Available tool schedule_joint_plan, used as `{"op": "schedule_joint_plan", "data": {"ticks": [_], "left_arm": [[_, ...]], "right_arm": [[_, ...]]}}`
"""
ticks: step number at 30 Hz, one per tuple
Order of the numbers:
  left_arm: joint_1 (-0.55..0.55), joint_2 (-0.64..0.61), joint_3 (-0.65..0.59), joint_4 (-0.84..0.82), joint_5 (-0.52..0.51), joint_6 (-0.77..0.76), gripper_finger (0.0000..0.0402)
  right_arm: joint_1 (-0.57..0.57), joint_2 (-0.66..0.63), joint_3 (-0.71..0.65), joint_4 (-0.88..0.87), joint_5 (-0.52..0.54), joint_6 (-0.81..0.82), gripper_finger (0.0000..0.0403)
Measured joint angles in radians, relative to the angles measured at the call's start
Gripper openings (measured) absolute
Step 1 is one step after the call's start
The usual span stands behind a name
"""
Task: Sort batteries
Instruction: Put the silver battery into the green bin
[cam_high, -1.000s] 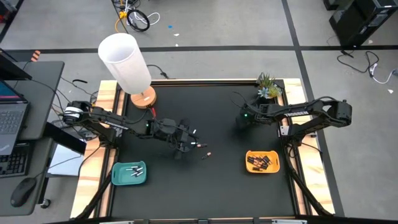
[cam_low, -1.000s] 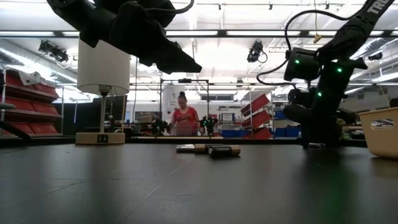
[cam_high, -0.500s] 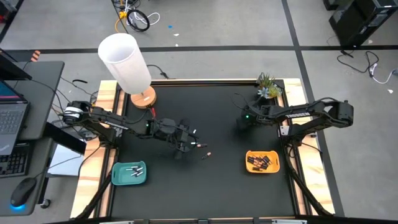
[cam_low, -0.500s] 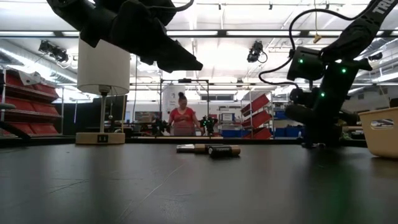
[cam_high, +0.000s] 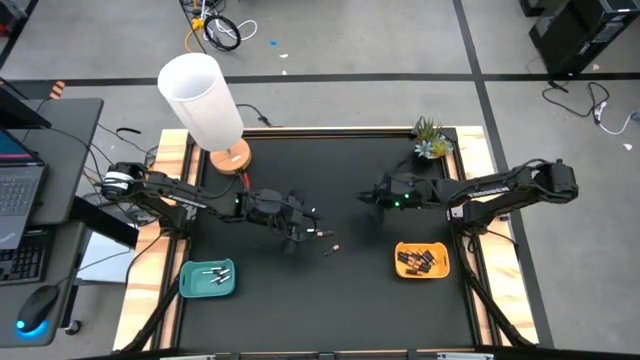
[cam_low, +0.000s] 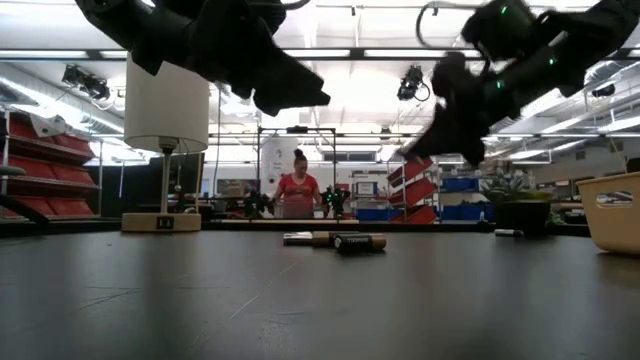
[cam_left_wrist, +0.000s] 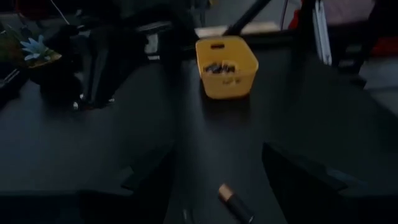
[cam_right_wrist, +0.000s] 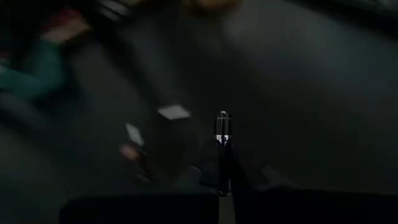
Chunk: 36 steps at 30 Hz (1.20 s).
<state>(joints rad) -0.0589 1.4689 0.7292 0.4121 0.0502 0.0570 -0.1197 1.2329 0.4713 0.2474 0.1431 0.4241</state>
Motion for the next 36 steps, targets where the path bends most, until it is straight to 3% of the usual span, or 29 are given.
{"op": "schedule_joint_plan", "data": {"ticks": [7, 19, 30, 36], "left_arm": [[0.000, 0.000, 0.000, 0.109, -0.004, -0.051, 0.0253], [-0.002, 0.000, 0.000, 0.199, -0.004, -0.128, 0.0253], [-0.003, 0.000, 0.000, 0.272, -0.024, -0.139, 0.0249], [-0.004, 0.000, 0.000, 0.295, -0.020, -0.114, 0.0201]], "right_arm": [[0.149, 0.077, 0.000, 0.273, -0.045, -0.128, 0.0006], [0.313, 0.192, 0.024, 0.637, 0.116, -0.312, 0.0006], [0.331, 0.337, 0.200, 0.645, 0.128, -0.442, 0.0006], [0.349, 0.335, 0.205, 0.657, 0.137, -0.453, 0.0006]]}}
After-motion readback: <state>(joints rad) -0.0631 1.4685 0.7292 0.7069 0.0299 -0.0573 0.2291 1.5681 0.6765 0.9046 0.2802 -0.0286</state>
